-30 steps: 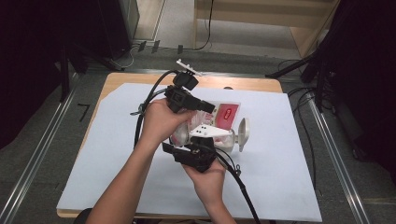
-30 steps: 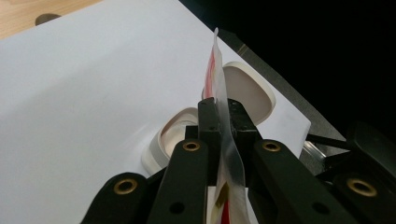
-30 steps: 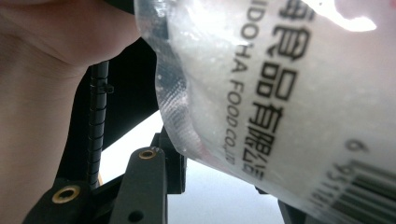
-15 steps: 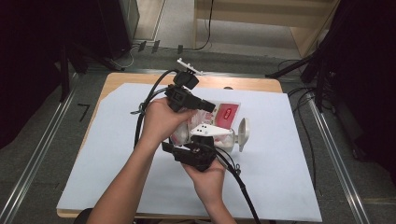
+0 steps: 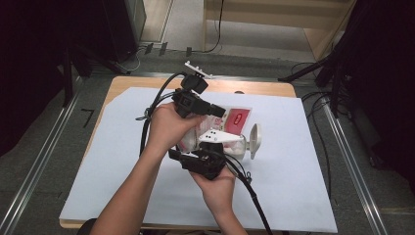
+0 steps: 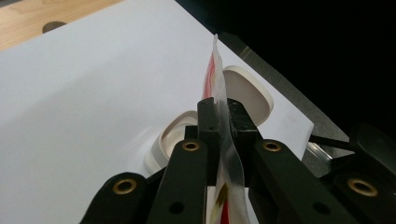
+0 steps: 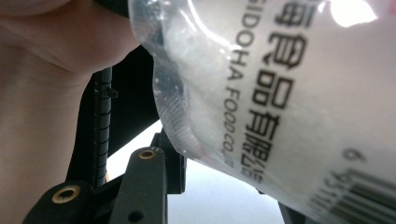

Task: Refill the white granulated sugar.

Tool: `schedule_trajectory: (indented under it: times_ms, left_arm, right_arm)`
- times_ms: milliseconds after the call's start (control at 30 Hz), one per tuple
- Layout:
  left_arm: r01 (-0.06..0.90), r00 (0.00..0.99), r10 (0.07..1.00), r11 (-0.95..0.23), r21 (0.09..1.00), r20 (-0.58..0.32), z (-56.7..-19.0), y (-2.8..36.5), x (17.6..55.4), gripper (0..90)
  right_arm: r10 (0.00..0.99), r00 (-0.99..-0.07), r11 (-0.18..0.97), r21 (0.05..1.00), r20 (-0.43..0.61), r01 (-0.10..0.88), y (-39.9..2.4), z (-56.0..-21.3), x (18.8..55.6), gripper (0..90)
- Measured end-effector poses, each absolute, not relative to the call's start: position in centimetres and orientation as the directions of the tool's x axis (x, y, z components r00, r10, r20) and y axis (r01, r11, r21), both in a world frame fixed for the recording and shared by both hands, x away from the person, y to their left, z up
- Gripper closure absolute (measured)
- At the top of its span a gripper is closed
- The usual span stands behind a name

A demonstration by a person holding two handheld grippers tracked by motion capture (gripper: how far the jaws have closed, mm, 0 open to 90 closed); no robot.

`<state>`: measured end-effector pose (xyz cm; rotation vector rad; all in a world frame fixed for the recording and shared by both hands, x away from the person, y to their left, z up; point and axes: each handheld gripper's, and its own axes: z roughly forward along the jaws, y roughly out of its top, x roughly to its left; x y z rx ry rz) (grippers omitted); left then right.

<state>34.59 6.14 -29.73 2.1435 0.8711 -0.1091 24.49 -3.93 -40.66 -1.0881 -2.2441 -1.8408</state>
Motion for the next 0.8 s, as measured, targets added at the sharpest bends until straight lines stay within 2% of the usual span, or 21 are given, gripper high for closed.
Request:
schedule_trajectory:
  times_ms: [500, 800]
  left_arm:
    - [0.599, 0.765, 0.564, -0.449, 0.663, -0.309, -29.58, 5.99, 34.41, 87.5]
    - [0.601, 0.761, 0.567, -0.430, 0.674, -0.316, -29.67, 5.69, 34.32, 87.2]
  right_arm:
    - [0.470, -0.756, 0.052, 0.840, 0.456, 0.539, -3.90, -40.81, 25.26, 63.7]
    - [0.475, -0.744, 0.038, 0.833, 0.471, 0.551, -3.93, -40.78, 25.27, 63.5]
